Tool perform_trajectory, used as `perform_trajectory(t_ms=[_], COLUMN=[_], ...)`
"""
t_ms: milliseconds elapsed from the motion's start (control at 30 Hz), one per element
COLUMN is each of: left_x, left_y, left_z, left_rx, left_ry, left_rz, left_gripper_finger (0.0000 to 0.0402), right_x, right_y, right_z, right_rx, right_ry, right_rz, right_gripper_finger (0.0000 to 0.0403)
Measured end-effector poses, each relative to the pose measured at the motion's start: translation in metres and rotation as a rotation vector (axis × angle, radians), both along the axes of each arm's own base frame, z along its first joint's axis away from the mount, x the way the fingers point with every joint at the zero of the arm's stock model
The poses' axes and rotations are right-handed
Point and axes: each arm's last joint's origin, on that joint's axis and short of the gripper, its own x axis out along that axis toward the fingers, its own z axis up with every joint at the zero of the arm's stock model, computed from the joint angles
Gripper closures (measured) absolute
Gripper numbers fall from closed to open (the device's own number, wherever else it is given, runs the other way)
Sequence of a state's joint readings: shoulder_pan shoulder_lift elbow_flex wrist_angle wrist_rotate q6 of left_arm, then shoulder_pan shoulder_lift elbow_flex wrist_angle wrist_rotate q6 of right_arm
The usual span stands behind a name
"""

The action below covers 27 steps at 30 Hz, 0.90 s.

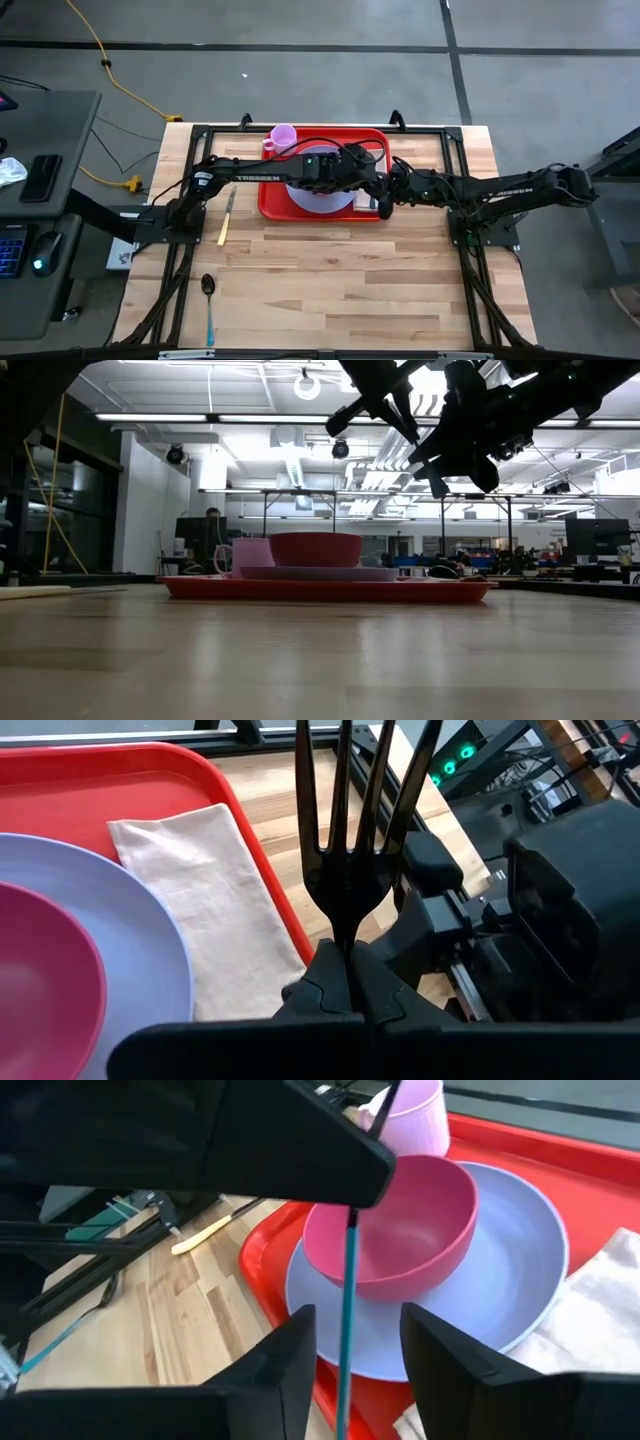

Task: Set up tray
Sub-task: Put the blue fork on the brown napkin on the orange serving tray

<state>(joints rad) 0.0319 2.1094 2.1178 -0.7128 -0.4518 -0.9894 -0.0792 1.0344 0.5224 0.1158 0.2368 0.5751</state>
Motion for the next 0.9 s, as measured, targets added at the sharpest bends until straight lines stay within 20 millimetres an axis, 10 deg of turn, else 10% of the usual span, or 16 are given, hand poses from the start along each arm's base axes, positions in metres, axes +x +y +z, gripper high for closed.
perform_trajectory(t_ms=[900], left_x=[-0.0011], left_y=[0.0039], left_z=[-0.0008], left_rx=[-0.012], left_ry=[0.005], left_rz=[0.018], left_gripper_finger=[0.0392], right_x=[-0.0012], right_y=[-0.0051], right_z=[0.0002], right_rx=[-0.119], right_ry=[0.038], right_rz=[-0.056], right_gripper_finger=[0.0276])
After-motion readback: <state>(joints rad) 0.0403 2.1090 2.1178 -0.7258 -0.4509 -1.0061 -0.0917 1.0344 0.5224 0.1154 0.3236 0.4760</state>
